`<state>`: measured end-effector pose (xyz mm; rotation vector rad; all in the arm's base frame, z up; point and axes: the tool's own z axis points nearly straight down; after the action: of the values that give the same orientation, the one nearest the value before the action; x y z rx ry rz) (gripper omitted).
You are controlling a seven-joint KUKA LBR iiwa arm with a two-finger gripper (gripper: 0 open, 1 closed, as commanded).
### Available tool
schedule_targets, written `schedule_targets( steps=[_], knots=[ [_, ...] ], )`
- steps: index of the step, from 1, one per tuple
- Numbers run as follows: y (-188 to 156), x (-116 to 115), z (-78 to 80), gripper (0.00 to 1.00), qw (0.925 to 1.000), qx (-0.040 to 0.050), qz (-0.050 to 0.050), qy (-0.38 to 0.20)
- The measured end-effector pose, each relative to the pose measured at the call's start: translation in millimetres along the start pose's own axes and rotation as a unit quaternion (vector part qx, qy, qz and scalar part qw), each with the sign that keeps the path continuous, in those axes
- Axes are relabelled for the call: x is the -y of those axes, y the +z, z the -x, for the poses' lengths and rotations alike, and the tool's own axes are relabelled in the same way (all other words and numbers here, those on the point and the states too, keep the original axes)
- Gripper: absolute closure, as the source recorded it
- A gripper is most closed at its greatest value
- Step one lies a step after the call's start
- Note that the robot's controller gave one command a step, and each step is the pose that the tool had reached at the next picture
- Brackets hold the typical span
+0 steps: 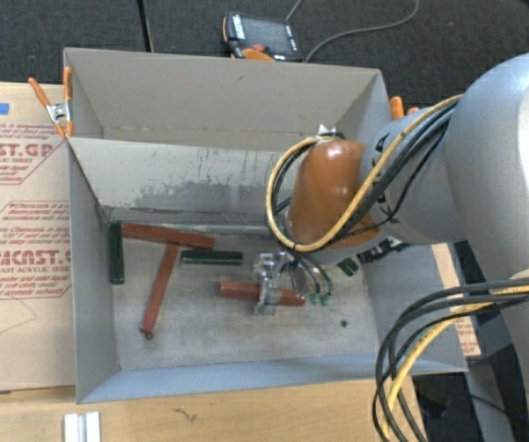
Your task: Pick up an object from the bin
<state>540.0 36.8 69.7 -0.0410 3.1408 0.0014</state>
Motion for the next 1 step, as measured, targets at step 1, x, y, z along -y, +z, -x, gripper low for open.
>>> schedule_targets(
  steps=[1],
  knots=[
    [-71.0, 35.3, 18.2, 1.00, 0.9991, 0.0043, -0.001, 0.042]
  ],
)
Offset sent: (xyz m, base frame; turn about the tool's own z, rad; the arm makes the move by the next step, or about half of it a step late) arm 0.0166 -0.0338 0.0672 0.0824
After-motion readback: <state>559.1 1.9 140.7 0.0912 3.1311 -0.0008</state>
